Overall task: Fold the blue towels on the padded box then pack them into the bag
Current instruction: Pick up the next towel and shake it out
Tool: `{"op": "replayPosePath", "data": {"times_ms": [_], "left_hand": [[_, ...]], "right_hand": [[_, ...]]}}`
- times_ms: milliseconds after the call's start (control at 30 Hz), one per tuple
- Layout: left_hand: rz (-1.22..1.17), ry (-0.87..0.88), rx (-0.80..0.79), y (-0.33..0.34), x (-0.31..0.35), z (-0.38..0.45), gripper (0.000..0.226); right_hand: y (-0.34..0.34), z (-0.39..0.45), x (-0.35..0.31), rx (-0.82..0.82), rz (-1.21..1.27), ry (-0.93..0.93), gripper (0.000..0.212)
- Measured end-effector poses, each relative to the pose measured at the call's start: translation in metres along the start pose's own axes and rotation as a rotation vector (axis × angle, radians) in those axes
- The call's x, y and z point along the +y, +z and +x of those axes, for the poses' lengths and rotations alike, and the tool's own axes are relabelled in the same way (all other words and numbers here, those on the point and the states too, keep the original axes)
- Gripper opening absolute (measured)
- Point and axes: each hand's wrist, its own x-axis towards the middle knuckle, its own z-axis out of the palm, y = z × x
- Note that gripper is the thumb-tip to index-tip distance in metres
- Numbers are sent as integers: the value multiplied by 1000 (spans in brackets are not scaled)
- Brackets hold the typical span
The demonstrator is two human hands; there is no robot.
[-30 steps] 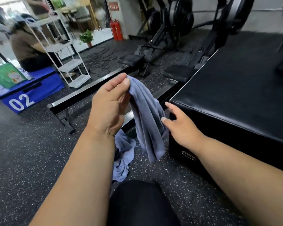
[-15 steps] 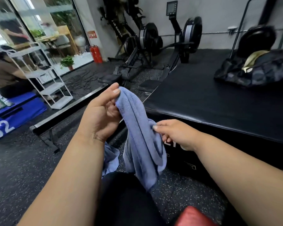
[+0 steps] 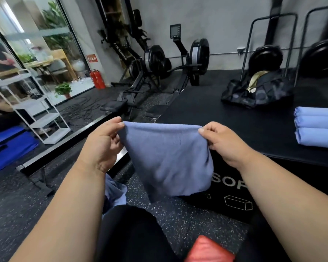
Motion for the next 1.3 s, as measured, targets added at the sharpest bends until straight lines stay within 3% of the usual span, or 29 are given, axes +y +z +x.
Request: {"op": "replayPosePath", "data": {"times_ms": [233,467,667,867,1000,1133,1200,1300], "left_hand": [[29,-32,-33,14,-6,-2,26],[0,-33,-44,25,-14,-1,25],[-37,-58,-86,47,-18,-10,23],[-15,-42,-123,78,-17,-19,23],[-7,-3,-141,84,-13,-18,20],[15,50,-166,86,-12,-21,20],[16,71,-182,87,-13,-23,21],[31,90,-211,88,-15,-26,23]], "right_hand": [[-23,-10,-10,23,-56,-16,35],[-31,-7,-9,-21,127,91,3],[-13,-17,-1,-166,46,186,9],[28,-29,-6,-230,-10,88,12],[48,-32,-5,-254,-13,-9,27],[62,-33,1,-191,-64,-65,46],[63,-31,2,-95,-85,-70,42],[56,-26,7,66,-160,-106,20]]}}
